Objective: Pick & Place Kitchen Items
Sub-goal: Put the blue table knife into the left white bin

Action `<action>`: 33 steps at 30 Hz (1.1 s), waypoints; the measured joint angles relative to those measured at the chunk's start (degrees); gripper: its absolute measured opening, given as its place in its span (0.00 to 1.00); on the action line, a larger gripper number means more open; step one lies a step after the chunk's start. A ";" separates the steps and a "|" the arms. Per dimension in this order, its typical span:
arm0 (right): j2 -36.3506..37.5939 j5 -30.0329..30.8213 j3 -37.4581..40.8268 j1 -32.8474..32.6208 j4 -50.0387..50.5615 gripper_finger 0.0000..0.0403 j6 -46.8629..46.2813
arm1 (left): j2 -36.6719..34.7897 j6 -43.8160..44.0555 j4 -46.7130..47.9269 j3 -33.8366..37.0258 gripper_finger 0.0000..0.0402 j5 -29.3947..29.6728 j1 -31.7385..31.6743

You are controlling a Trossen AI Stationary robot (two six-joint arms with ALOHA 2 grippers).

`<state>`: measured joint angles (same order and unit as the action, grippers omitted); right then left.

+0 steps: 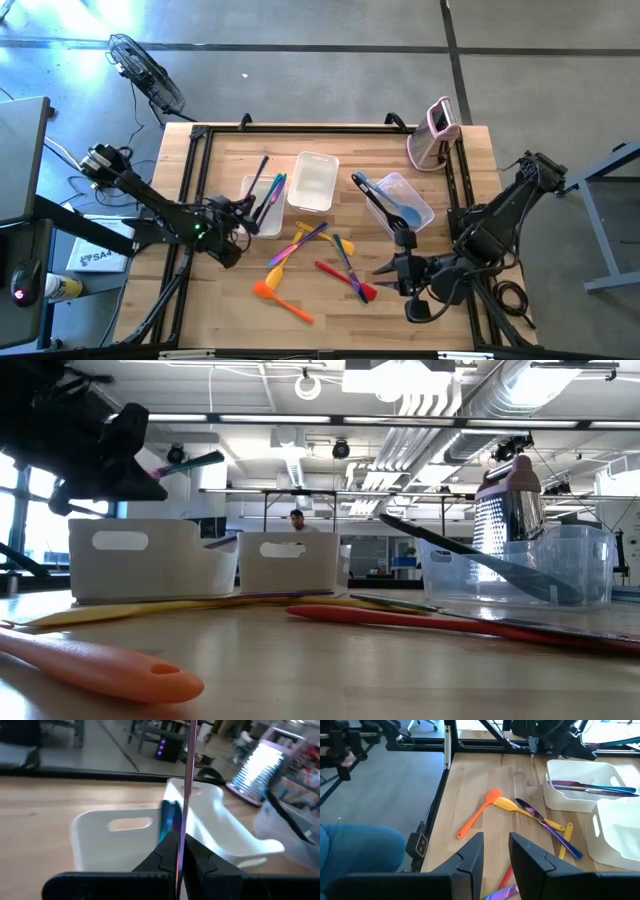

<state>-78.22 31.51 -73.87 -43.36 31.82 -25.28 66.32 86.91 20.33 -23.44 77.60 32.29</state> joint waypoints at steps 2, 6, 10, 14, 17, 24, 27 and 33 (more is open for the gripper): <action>0.00 -0.03 0.00 0.52 -0.10 0.21 0.00 | -0.33 -7.40 -4.92 -0.04 0.01 -0.37 0.00; 0.00 -0.13 0.00 1.42 -0.45 0.21 0.02 | -1.27 -16.65 -11.14 -0.07 0.01 -2.93 -0.72; 0.00 -0.13 0.00 1.91 -0.47 0.21 0.04 | -1.29 -19.64 -14.72 -0.07 0.01 -6.37 -3.02; 0.00 -0.65 0.00 1.85 -0.45 0.21 0.04 | -1.25 -25.38 -20.26 -0.05 0.01 -9.08 -5.61; 0.00 -1.76 0.00 1.85 -0.43 0.21 0.04 | -1.25 -31.43 -28.80 1.39 0.01 -11.88 -7.81; 0.00 -2.13 0.00 1.85 -0.34 0.21 0.04 | -1.22 -43.59 -52.90 9.97 0.01 -19.80 -13.25; 0.00 -3.41 0.00 1.85 -0.32 0.21 0.04 | -1.25 -46.08 -60.12 12.13 0.01 -20.38 -13.20; 0.00 -3.28 0.00 1.85 -0.21 0.21 0.55 | -1.20 -46.18 -60.49 13.16 0.01 -22.60 -13.18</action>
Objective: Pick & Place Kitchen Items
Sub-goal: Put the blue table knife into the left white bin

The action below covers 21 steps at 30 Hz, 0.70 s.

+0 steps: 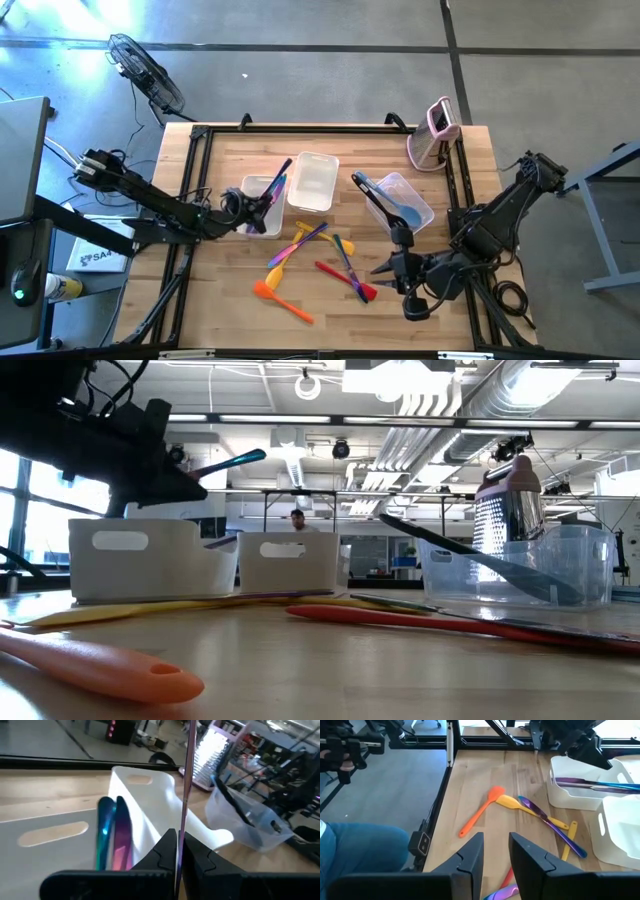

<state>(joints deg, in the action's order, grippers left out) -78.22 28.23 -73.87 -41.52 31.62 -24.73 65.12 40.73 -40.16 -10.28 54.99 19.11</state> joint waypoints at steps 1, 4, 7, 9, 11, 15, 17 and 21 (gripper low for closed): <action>0.00 0.02 0.00 0.00 0.00 0.21 0.13 | 0.00 -0.06 0.00 0.00 0.01 -0.48 0.00; 0.00 0.12 0.00 0.00 -0.03 0.21 -0.28 | 0.30 -0.38 0.28 -0.02 0.01 -0.60 0.02; 0.00 0.15 0.00 0.00 -0.13 0.21 -0.37 | 0.97 -0.14 1.13 -0.02 0.01 -0.68 0.02; 0.00 0.15 0.00 0.00 -0.15 0.21 -0.38 | 2.00 0.06 0.78 -0.02 0.01 -0.70 0.02; 0.00 0.15 0.00 0.00 -0.15 0.21 -0.39 | 3.48 0.09 0.70 -0.03 0.01 -0.43 0.02; 0.00 0.15 -0.02 0.00 -0.13 0.21 -0.44 | 6.32 2.47 0.32 -0.17 0.01 -0.11 0.01; 0.00 0.15 -0.02 0.00 -0.13 0.21 -0.52 | 7.91 3.71 0.70 -0.08 0.01 -0.88 0.04; 0.00 0.16 -0.02 0.00 0.04 0.21 -0.53 | 9.46 4.76 0.29 -0.09 0.01 -1.16 0.02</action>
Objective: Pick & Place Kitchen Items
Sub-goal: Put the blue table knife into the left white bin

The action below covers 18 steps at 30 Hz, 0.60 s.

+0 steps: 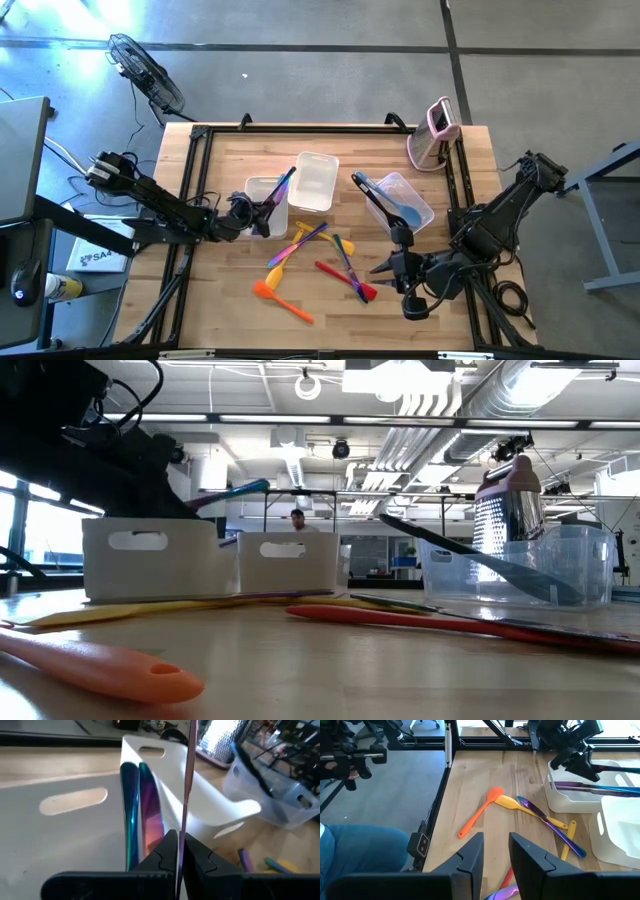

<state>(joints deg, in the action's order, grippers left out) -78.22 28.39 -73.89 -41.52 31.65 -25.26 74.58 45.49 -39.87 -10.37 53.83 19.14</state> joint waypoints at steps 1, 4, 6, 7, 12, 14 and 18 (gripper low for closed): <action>0.00 -0.01 -0.01 0.00 0.04 0.21 0.00 | 0.25 0.00 0.06 0.00 0.01 -0.74 0.00; 0.00 -0.01 -0.02 0.00 0.52 0.21 0.00 | 0.48 -0.02 -0.03 0.00 0.02 -2.66 0.02; 0.00 -0.01 -0.02 0.00 0.64 0.21 -0.01 | 0.48 -0.02 -0.03 0.00 0.03 -4.49 0.00; 0.00 -0.01 -0.02 0.00 0.65 0.21 -0.01 | 0.48 -0.11 0.10 0.00 0.03 -5.13 0.01; 0.00 0.00 -0.02 0.00 0.66 0.21 0.00 | 0.48 0.64 1.28 -0.03 0.01 -6.33 0.00; 0.00 -0.01 -0.02 0.00 0.66 0.21 -0.02 | 0.46 1.03 1.78 -0.10 0.01 -6.75 0.00; 0.00 0.01 -0.02 0.00 0.66 0.21 0.00 | 0.42 2.27 3.06 -0.13 0.05 -7.57 0.00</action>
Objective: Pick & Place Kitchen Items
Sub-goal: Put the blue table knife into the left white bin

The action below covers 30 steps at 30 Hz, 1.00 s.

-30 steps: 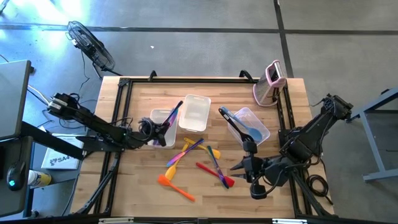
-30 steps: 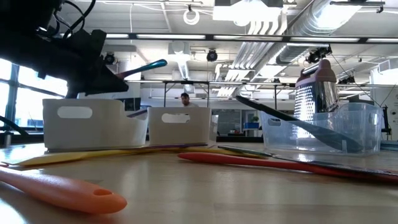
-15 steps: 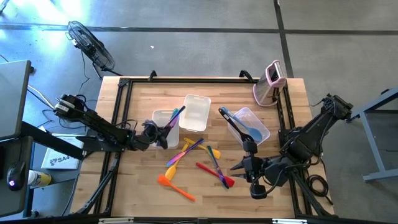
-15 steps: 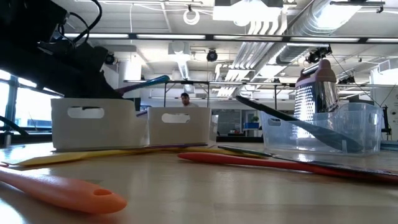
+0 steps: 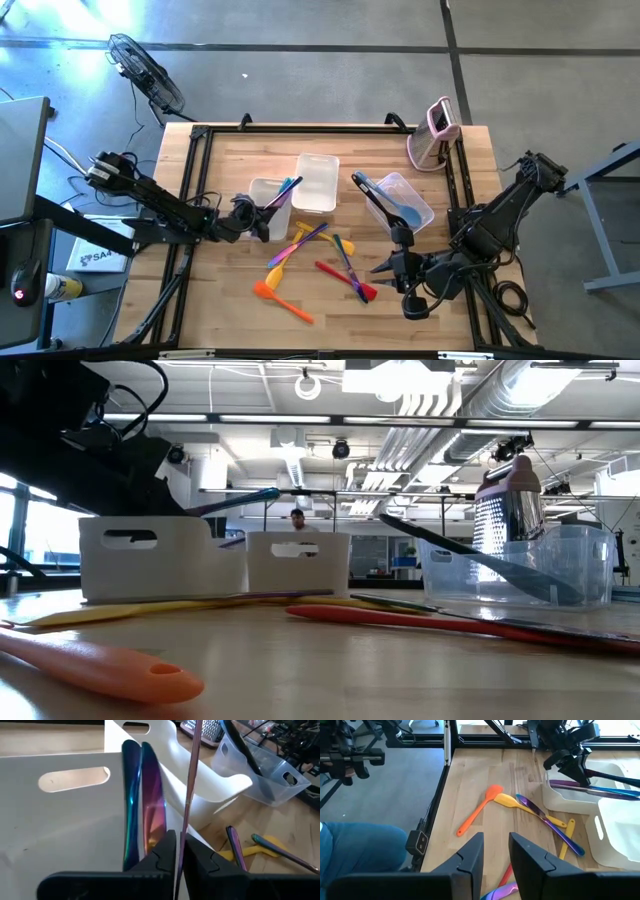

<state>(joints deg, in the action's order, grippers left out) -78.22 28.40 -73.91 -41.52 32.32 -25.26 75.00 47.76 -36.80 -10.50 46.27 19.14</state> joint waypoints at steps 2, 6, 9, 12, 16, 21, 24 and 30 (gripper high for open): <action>0.00 -0.01 0.00 0.00 0.00 0.21 -0.01 | -0.04 0.09 0.58 -0.02 0.06 -0.51 0.00; 0.00 0.00 0.00 0.00 0.00 0.21 0.00 | -0.04 0.21 0.73 -0.02 0.08 -0.94 -0.02; 0.00 0.00 0.00 0.00 0.02 0.21 0.00 | -0.02 0.33 0.73 -0.02 0.08 -1.06 -0.02; 0.00 0.00 0.00 0.00 0.02 0.21 0.00 | -0.02 0.36 0.71 -0.02 0.08 -1.60 -0.02; 0.00 -0.01 0.00 0.00 0.02 0.21 0.00 | 0.00 0.51 0.55 -0.02 0.08 -2.17 -0.02; 0.00 0.00 0.00 0.00 0.02 0.21 0.02 | 0.00 0.57 0.77 -0.02 0.09 -2.04 -0.02; 0.00 -0.01 0.00 0.00 0.03 0.21 0.01 | 0.00 0.56 0.79 0.00 0.09 -2.02 0.00; 0.00 0.00 0.00 0.02 0.03 0.21 0.02 | 0.00 0.79 0.77 0.00 0.18 -2.25 0.00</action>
<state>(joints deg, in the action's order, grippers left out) -78.22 28.40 -73.91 -41.50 32.34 -25.23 75.00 48.56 -36.03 -10.50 44.02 19.14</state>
